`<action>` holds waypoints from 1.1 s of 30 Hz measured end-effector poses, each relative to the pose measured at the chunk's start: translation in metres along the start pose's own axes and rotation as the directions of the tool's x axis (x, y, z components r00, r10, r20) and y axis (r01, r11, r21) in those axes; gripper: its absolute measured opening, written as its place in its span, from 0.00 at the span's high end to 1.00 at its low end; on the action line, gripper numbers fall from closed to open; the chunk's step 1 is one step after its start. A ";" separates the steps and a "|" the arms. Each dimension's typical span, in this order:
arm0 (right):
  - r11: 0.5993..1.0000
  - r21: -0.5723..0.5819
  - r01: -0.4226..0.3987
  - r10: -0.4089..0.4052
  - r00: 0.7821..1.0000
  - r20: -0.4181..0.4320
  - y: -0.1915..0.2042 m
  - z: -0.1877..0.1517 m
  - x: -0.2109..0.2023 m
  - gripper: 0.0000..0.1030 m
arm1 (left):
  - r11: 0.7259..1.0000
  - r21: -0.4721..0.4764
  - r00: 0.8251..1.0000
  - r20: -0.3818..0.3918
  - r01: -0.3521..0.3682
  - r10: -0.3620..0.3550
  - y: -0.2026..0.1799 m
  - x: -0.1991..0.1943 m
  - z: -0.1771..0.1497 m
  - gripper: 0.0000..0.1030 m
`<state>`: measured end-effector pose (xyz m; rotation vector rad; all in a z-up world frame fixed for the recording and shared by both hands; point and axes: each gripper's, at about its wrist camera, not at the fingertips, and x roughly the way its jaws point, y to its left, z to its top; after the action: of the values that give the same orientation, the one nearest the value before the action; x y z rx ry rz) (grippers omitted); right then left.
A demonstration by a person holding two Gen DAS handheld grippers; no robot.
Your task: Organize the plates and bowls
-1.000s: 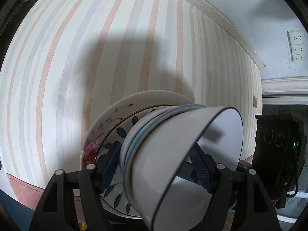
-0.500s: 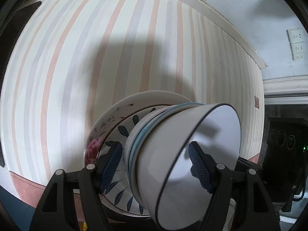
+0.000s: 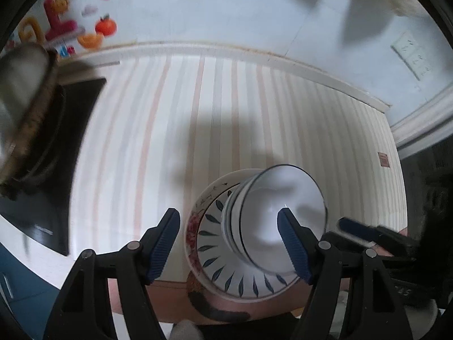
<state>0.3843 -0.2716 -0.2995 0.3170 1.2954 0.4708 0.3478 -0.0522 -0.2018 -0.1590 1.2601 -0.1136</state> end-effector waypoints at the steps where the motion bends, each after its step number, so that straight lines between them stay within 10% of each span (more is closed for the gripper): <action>1: 1.000 -0.006 0.024 -0.024 1.000 0.021 0.006 -0.002 -0.008 0.23 | 1.000 0.003 1.000 0.010 -0.004 0.004 -0.001 -0.008 -0.004 0.32; 6: 0.985 -0.021 0.169 -0.165 0.978 0.125 0.039 -0.020 -0.048 0.10 | 0.999 0.005 0.995 0.087 -0.039 0.039 -0.002 -0.037 -0.017 0.07; 14: 0.952 -0.018 0.307 -0.291 0.918 0.270 0.078 -0.054 -0.107 0.07 | 0.997 0.018 0.979 0.189 -0.074 0.070 -0.006 -0.080 -0.043 0.04; 33: 0.936 -0.081 0.343 -0.268 0.841 0.470 0.147 -0.185 -0.233 0.04 | 0.996 -0.011 0.911 0.403 -0.088 0.085 -0.027 -0.208 -0.170 0.00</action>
<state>0.1364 -0.2685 -0.0787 0.0674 0.8208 0.2057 0.1227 -0.0525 -0.0523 -0.1126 0.8507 -0.0063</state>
